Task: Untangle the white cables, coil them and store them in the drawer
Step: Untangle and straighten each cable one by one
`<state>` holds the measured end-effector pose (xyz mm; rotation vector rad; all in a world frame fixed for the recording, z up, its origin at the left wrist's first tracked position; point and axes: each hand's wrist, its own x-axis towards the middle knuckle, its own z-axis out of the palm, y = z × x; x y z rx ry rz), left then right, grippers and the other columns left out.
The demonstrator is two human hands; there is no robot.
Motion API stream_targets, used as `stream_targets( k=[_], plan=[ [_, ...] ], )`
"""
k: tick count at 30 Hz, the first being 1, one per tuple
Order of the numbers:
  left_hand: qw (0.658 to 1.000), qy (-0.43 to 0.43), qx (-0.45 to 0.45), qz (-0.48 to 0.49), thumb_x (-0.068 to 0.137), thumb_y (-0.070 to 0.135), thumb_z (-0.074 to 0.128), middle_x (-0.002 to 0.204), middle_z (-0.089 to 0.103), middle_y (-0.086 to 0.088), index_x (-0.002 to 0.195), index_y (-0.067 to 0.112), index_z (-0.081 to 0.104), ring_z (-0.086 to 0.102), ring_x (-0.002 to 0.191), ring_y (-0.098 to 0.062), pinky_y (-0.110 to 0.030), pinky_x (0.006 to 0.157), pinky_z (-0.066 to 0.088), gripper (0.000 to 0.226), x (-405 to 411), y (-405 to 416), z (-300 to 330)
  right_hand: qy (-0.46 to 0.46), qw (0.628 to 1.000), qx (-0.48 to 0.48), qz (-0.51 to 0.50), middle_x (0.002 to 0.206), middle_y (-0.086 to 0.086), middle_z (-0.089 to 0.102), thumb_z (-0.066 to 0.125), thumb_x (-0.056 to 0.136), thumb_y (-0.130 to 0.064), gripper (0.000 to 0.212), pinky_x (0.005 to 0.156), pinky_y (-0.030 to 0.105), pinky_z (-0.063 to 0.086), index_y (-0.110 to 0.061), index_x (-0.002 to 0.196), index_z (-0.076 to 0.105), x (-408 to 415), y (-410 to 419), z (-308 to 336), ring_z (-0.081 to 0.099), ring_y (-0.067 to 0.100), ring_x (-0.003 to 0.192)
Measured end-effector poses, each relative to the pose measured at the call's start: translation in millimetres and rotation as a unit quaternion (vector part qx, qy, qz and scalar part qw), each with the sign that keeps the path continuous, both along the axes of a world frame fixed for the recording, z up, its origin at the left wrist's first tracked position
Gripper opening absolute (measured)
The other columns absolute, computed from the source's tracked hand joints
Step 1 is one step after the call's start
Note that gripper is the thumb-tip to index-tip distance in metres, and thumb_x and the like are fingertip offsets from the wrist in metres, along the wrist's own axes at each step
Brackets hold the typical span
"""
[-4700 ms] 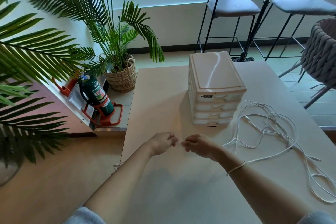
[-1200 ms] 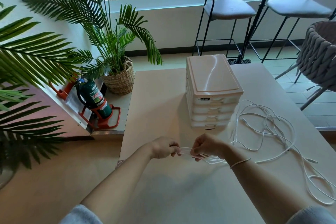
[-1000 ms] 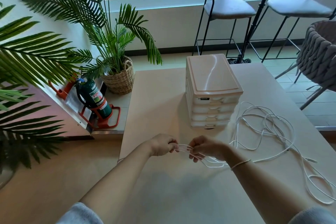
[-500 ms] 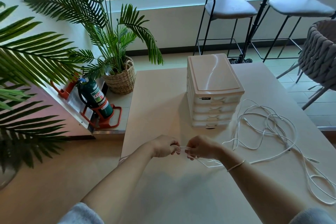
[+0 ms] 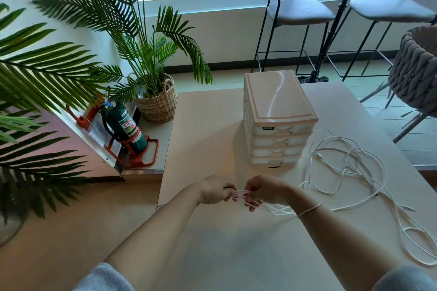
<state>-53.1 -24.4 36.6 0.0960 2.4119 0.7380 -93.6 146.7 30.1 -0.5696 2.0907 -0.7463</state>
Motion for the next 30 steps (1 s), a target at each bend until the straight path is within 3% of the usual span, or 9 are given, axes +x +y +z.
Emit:
stream_targets(
  k=[2,5,9,17,23,26,30],
  plan=[
    [1.0,0.002,0.003,0.017,0.097,0.019,0.045,0.069,0.05,0.011,0.108,0.011,0.066,0.046,0.071,-0.011,-0.015,0.059,0.034,0.025,-1,-2,-1,-0.053,0.998,-0.035,-0.019,0.074,0.001,0.066,0.049,0.092,-0.003,0.02,0.06,0.024,0.049,-0.015,0.078,0.057,2,1,1,0.06,0.007,0.055],
    [0.999,0.019,0.002,0.041,0.096,0.018,0.045,0.067,0.049,0.013,0.105,0.01,0.066,0.042,0.058,-0.002,-0.01,0.051,0.032,0.024,-2,-7,-1,-0.102,0.987,-0.091,-0.082,0.067,0.002,0.059,0.043,0.097,-0.01,0.023,0.041,0.018,0.03,-0.013,0.08,0.059,7,0,-2,0.044,0.005,0.04],
    [0.999,0.026,-0.004,0.041,0.096,0.018,0.045,0.068,0.048,0.013,0.104,0.01,0.066,0.04,0.057,-0.001,-0.008,0.047,0.03,0.024,-1,-9,-1,-0.098,0.989,-0.056,-0.095,0.06,-0.002,0.048,0.036,0.1,-0.025,0.032,0.045,0.02,0.023,-0.016,0.084,0.062,10,-3,-4,0.033,0.008,0.048],
    [0.994,0.044,0.028,0.093,0.093,0.013,0.048,0.068,0.052,0.011,0.1,0.011,0.066,0.043,0.059,-0.002,-0.008,0.047,0.032,0.019,1,-3,-9,-0.086,0.996,0.005,-0.036,0.058,-0.004,0.044,0.043,0.097,-0.024,0.036,0.052,0.019,0.026,-0.019,0.064,0.056,14,-6,-6,0.034,0.008,0.054],
    [0.997,0.016,0.046,0.064,0.092,0.015,0.053,0.064,0.052,0.011,0.099,0.006,0.064,0.047,0.065,-0.007,-0.011,0.059,0.035,0.015,3,-2,-6,0.007,0.99,-0.014,-0.142,0.062,-0.008,0.052,0.044,0.097,-0.025,0.038,0.058,0.022,0.033,-0.024,0.06,0.052,1,-16,-16,0.041,0.007,0.058],
    [0.996,0.007,0.055,0.076,0.092,0.014,0.054,0.064,0.053,0.01,0.097,0.006,0.064,0.048,0.068,-0.01,-0.013,0.06,0.036,0.014,7,-3,-7,0.038,0.987,-0.027,-0.154,0.063,-0.011,0.052,0.044,0.097,-0.023,0.038,0.052,0.019,0.031,-0.025,0.06,0.05,7,-19,-19,0.04,0.002,0.054],
    [0.995,0.024,0.026,0.093,0.092,0.015,0.053,0.064,0.052,0.012,0.098,0.006,0.065,0.043,0.06,-0.002,-0.008,0.051,0.031,0.017,4,-12,-10,0.037,0.996,-0.014,-0.076,0.062,-0.009,0.045,0.046,0.096,-0.026,0.037,0.051,0.019,0.029,-0.025,0.059,0.051,18,-14,-16,0.038,0.005,0.055]
  ],
)
